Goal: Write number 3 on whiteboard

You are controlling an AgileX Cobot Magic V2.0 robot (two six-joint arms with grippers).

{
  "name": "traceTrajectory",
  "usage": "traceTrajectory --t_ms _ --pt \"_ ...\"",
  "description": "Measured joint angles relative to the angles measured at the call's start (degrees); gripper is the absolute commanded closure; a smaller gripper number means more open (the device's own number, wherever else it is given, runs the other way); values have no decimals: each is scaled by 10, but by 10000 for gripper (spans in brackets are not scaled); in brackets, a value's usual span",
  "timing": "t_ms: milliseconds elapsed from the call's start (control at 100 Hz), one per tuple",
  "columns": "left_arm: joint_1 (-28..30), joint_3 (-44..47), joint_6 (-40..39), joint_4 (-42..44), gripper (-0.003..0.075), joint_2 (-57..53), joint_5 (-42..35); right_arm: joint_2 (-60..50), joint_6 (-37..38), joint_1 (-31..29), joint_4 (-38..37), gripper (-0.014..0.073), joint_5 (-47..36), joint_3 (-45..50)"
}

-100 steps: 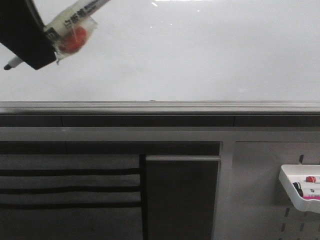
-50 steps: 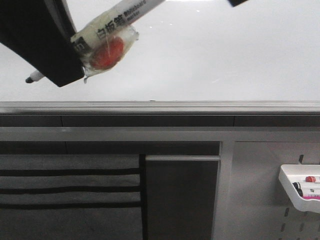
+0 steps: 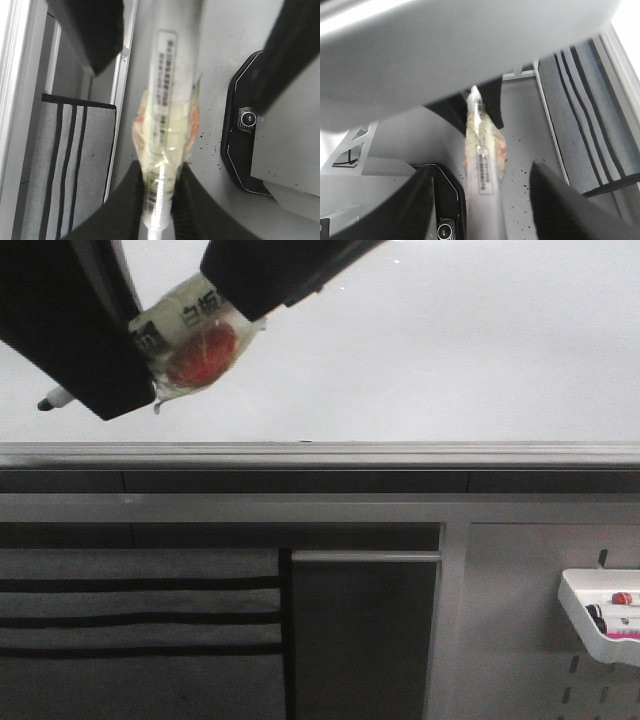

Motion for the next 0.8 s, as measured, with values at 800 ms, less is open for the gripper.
traceTrajectory --t_ms 800 --pt "-1 0 5 3 737 0 4 1 -1 1 -10 641 12 -2"
